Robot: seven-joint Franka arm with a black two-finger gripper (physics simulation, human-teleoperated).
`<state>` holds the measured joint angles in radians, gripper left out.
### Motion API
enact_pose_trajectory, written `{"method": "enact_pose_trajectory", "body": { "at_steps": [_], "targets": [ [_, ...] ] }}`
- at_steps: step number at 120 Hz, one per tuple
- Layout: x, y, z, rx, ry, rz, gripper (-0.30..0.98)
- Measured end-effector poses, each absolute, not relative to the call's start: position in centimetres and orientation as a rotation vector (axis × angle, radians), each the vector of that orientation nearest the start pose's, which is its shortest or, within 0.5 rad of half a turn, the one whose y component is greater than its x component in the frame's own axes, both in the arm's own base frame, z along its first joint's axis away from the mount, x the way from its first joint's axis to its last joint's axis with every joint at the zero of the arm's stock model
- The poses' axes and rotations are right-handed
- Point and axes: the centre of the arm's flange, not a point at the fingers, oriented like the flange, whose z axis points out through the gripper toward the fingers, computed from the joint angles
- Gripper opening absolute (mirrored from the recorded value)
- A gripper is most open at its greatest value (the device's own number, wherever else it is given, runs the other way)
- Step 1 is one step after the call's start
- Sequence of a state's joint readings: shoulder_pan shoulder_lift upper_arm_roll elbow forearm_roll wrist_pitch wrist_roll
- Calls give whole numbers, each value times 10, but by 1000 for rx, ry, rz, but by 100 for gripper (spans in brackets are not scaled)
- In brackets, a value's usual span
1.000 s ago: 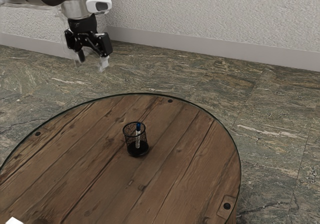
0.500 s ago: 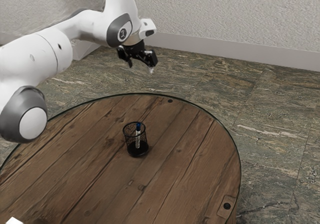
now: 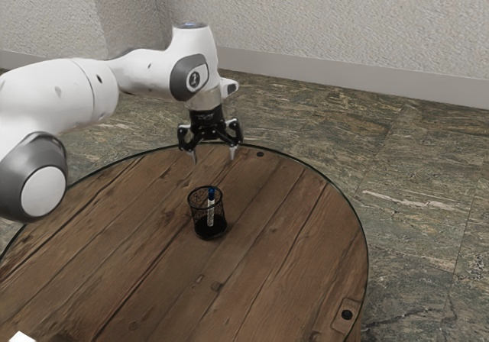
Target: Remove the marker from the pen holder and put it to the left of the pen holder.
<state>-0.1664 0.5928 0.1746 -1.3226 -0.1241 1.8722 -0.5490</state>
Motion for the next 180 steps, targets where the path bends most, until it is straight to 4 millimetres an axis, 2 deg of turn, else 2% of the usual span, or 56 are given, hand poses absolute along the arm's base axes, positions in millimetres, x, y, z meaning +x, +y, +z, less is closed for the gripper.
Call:
{"method": "enact_pose_trajectory", "body": {
  "at_steps": [29, 45, 77, 96, 125, 144, 180],
  "targets": [
    [670, -46, 361, -2930, -1076, 224, 69],
    [657, -49, 348, -2893, -1157, 235, 68],
    [657, -64, 348, -2868, -1262, 180, 67],
    [657, -67, 347, -2850, -1322, 174, 65],
    [655, -66, 343, -2817, -1394, 184, 40],
    [653, -65, 338, -2795, -1429, 200, 28],
    [652, -62, 347, -2776, -1467, 191, 11]
  ]
}}
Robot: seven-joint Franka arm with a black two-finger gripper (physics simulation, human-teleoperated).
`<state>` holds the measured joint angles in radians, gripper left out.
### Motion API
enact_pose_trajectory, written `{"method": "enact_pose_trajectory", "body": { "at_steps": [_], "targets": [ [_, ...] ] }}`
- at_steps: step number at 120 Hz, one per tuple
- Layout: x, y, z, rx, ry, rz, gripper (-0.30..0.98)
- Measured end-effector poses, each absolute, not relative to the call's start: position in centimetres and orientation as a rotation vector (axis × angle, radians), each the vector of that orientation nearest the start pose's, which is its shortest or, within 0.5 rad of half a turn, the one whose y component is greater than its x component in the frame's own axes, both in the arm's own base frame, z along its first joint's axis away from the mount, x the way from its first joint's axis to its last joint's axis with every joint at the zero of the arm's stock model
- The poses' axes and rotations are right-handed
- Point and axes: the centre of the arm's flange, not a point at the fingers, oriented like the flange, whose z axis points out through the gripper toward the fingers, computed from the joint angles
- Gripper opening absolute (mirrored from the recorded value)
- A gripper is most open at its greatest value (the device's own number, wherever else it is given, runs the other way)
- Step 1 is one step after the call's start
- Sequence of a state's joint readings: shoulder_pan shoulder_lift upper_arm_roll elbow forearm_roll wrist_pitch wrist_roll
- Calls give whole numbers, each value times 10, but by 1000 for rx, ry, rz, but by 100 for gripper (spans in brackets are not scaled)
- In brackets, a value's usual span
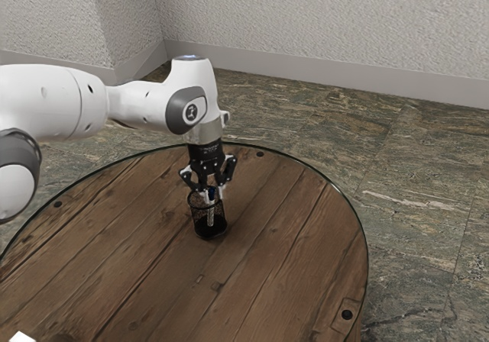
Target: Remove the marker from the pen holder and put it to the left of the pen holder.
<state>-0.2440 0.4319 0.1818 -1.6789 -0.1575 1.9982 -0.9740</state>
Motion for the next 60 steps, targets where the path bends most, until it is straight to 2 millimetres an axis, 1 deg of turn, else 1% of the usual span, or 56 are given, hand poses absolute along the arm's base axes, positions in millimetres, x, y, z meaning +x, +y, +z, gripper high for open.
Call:
{"method": "enact_pose_trajectory", "body": {
  "at_steps": [19, 42, 51, 60],
  "targets": [
    [652, -62, 346, -2766, -1478, 194, 1],
    [651, -60, 348, -2754, -1490, 193, -5],
    [651, -47, 358, -2735, -1521, 175, -6],
    [651, -42, 366, -2725, -1526, 163, -6]
  ]
}}
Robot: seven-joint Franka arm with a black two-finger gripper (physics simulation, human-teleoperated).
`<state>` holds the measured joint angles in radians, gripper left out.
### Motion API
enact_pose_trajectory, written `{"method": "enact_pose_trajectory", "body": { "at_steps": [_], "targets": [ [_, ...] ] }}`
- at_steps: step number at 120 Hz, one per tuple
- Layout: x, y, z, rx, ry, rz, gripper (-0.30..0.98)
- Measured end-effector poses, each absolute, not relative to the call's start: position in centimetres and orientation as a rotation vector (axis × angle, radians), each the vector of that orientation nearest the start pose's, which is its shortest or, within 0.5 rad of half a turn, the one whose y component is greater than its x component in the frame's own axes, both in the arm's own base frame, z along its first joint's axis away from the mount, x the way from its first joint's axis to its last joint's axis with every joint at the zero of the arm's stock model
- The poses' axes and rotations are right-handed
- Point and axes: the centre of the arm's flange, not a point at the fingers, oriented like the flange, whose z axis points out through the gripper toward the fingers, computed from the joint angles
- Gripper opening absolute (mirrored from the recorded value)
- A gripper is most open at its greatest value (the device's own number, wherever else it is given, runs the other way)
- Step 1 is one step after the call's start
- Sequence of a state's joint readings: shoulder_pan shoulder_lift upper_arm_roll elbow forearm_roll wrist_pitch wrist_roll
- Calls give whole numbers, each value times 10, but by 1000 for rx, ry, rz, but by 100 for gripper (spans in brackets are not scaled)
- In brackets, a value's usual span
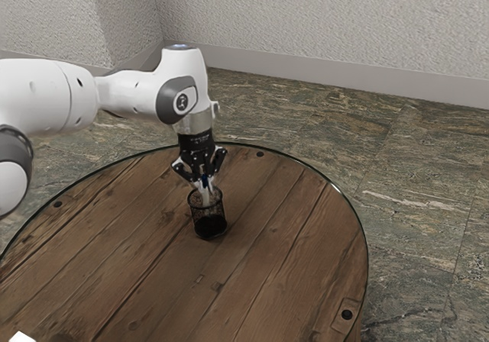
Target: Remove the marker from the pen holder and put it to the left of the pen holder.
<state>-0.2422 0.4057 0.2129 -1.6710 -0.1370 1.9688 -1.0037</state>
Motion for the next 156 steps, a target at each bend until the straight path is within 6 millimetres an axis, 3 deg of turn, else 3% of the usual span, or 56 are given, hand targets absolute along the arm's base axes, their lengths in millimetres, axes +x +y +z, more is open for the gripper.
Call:
{"method": "enact_pose_trajectory", "body": {
  "at_steps": [40, 56, 68, 99, 131, 156],
  "targets": [
    [646, -40, 458, -2778, -1548, 14, -8],
    [637, -1, 471, -2695, -1624, 37, -8],
    [630, 29, 457, -2600, -1681, 120, -8],
    [596, 86, 384, -2257, -1765, 523, -8],
    [561, 121, 323, -1917, -1782, 837, -8],
    [546, 127, 302, -1792, -1775, 937, -8]
  ]
}}
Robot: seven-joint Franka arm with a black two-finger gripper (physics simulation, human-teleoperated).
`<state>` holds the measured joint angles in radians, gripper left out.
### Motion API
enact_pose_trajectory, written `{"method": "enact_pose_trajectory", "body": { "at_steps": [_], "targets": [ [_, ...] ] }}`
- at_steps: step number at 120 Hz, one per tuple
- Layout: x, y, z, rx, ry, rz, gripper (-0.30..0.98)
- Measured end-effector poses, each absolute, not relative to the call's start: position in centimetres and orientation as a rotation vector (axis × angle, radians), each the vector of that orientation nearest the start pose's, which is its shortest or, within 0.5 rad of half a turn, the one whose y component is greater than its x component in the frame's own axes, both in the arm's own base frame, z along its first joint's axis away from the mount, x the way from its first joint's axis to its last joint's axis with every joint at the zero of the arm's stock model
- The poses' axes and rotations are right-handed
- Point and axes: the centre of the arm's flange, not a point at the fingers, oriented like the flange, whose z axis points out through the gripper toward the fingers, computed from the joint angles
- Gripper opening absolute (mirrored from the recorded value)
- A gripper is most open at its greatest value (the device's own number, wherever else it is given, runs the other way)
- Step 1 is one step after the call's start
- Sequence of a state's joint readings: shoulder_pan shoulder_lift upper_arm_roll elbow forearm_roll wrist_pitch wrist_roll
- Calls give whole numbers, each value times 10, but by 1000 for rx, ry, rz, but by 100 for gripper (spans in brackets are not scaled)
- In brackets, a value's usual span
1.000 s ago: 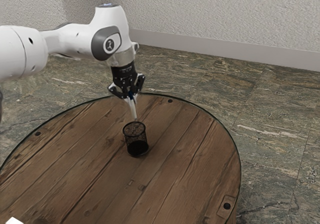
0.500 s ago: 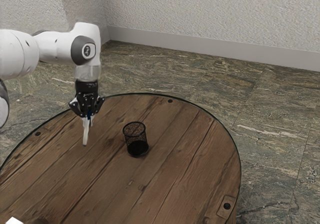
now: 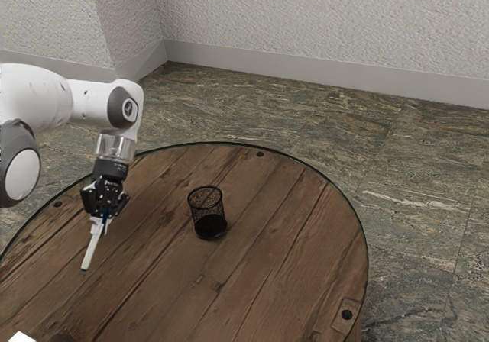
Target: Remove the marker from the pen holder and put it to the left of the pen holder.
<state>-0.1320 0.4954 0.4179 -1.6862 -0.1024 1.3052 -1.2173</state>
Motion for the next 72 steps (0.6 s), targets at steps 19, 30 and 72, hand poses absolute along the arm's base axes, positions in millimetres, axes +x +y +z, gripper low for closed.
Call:
{"method": "enact_pose_trajectory", "body": {
  "at_steps": [19, 30, 72],
  "targets": [
    [544, 127, 296, -1766, -1789, 939, -8],
    [542, 127, 290, -1762, -1799, 930, -8],
    [545, 131, 268, -1794, -1838, 863, -1]
  ]
}}
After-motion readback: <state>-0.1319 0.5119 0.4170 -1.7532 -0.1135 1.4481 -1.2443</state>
